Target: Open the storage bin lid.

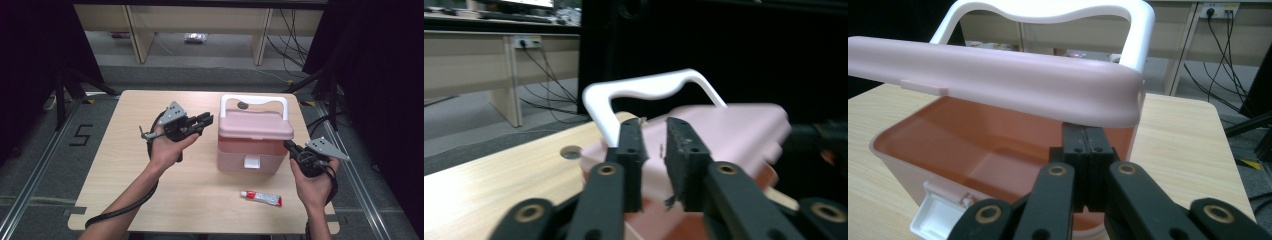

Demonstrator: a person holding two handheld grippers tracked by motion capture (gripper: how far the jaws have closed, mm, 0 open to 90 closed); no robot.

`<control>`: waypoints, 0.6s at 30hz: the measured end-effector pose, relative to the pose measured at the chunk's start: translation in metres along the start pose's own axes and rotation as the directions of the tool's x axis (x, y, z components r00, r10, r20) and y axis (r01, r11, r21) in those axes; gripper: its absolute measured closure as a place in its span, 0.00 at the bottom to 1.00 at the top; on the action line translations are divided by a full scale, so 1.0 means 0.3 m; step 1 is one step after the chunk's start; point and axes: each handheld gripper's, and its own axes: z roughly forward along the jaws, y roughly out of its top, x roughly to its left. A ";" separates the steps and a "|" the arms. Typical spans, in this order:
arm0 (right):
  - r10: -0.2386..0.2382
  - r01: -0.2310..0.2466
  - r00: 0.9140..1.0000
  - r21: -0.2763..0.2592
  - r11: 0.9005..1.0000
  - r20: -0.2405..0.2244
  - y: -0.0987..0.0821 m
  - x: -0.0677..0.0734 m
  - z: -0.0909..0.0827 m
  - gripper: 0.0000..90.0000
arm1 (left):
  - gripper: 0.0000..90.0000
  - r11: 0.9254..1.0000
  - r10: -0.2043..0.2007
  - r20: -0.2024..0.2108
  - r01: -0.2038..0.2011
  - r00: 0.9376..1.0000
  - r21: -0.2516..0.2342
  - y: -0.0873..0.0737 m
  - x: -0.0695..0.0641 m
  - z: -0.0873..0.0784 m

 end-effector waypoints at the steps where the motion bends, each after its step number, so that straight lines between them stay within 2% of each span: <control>1: -0.028 0.028 1.000 -0.015 1.000 -0.004 0.002 -0.006 0.004 1.00 | 0.91 1.000 0.007 0.008 -0.007 1.000 0.010 -0.012 -0.007 -0.005; 4: -0.014 0.014 1.000 -0.009 1.000 0.001 0.007 -0.001 0.003 1.00 | 0.95 0.999 0.036 0.015 -0.036 0.999 0.036 -0.053 -0.025 -0.014; 6: -0.024 0.024 1.000 -0.016 1.000 -0.005 0.008 -0.003 0.006 1.00 | 0.96 0.998 0.042 0.026 -0.043 0.999 0.055 -0.079 -0.033 -0.014; 9: -0.007 0.007 1.000 -0.010 1.000 0.000 0.009 -0.002 0.004 1.00 | 0.98 0.996 0.052 0.045 -0.055 0.998 0.063 -0.126 -0.047 -0.002; 12: -0.017 0.017 1.000 -0.016 1.000 -0.001 0.010 -0.003 0.006 1.00 | 0.99 0.994 0.090 0.079 -0.094 0.993 0.051 -0.166 -0.066 0.017; 13: -0.005 0.005 1.000 -0.014 1.000 0.003 0.010 0.000 0.005 1.00 | 0.99 0.992 0.105 0.090 -0.110 0.990 0.055 -0.178 -0.074 0.023; 14: -0.022 0.022 1.000 -0.014 1.000 0.008 0.012 -0.003 0.005 1.00 | 0.99 0.991 0.119 0.101 -0.125 0.988 0.053 -0.188 -0.079 0.031; 17: 0.000 0.000 1.000 0.004 1.000 0.009 0.016 0.003 0.002 1.00 | 0.99 0.989 0.134 0.109 -0.140 0.985 0.053 -0.207 -0.093 0.047; 18: -0.046 0.046 0.999 -0.001 0.999 0.010 0.019 -0.008 0.003 1.00 | 0.99 0.989 0.135 0.113 -0.141 0.984 0.049 -0.210 -0.098 0.051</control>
